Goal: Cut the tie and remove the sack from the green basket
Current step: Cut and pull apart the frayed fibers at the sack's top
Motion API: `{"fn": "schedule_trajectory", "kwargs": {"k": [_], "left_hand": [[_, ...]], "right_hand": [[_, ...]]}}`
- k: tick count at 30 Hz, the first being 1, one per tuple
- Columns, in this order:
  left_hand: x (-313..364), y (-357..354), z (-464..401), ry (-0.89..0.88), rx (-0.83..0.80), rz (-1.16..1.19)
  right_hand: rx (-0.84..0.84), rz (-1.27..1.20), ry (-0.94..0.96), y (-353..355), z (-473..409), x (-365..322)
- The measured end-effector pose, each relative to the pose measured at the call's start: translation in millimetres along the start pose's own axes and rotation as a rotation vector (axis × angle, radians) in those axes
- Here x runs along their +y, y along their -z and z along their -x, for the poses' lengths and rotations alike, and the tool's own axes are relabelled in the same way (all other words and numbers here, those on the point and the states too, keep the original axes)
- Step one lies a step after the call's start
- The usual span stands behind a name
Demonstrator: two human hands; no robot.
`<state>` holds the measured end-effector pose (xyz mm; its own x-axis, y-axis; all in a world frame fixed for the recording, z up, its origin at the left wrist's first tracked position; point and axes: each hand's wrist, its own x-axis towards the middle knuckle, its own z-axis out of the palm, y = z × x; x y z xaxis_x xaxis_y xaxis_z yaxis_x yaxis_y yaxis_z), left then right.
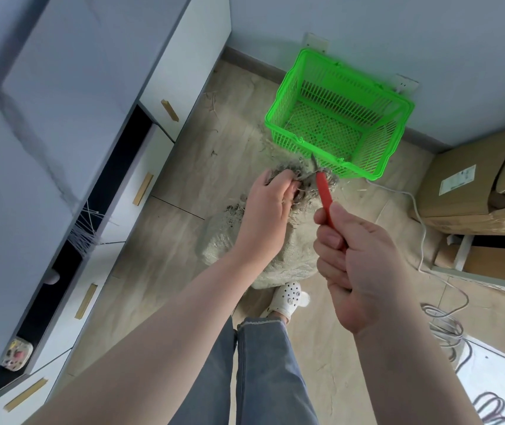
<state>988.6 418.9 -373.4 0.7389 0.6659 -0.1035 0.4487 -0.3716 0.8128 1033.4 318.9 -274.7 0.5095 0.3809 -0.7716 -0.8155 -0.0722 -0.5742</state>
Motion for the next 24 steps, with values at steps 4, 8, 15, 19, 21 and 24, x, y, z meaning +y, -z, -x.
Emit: {"fn": "schedule_trajectory", "kwargs": {"k": [4,8,15,19,21,24], "left_hand": [[4,4,-2,0.016,-0.013,0.026],[10,7,3,-0.001,0.037,0.171],[12,10,9,0.079,0.079,0.240],[13,9,8,0.165,0.117,0.296],[13,9,8,0.198,0.135,0.336],[15,12,5,0.207,0.147,0.344]], "right_hand": [[-0.015,-0.021,-0.022,2,2,2],[0.022,-0.005,-0.036,0,-9,-5],[0.030,0.218,-0.008,0,-5,9],[0.051,0.293,0.033,2,-2,11],[0.043,0.249,0.000,5,0,10],[-0.037,0.031,-0.180,10,4,4]]}}
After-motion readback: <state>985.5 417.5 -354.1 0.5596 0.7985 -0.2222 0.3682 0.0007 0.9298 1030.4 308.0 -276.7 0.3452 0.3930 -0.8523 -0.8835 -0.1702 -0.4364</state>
